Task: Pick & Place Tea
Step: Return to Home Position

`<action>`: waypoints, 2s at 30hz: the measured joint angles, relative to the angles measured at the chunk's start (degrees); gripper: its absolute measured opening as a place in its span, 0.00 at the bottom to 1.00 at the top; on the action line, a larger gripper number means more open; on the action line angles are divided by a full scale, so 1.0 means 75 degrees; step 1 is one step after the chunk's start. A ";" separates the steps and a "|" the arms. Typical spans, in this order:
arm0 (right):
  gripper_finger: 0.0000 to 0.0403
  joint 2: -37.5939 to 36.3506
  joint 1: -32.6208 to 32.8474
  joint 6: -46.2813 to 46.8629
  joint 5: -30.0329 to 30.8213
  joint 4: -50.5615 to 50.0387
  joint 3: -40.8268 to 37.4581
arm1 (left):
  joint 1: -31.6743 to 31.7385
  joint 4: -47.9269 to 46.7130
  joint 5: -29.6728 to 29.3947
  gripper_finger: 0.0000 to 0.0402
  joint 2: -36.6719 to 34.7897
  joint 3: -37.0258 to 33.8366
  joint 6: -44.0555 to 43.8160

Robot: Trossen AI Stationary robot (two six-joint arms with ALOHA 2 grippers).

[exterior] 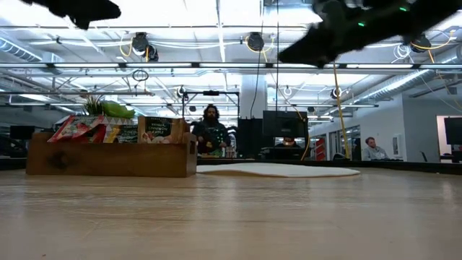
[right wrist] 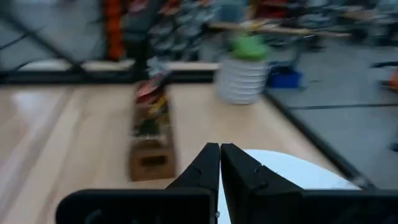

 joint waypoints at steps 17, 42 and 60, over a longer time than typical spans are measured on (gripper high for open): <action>0.00 -0.4694 0.0009 0.0713 0.0702 0.1311 -0.3618 | 0.1957 -0.0490 0.2478 0.16 -0.4541 -0.2091 -0.0410; 0.00 -0.6519 0.0012 0.0397 -0.1537 0.0337 -0.4605 | 0.2058 -0.0647 0.2844 0.16 -0.4601 -0.2151 -0.1066; 0.01 -0.6516 0.0009 0.1113 -0.1540 0.0054 -0.4619 | 0.2058 -0.0650 0.2838 0.16 -0.4601 -0.2151 -0.1137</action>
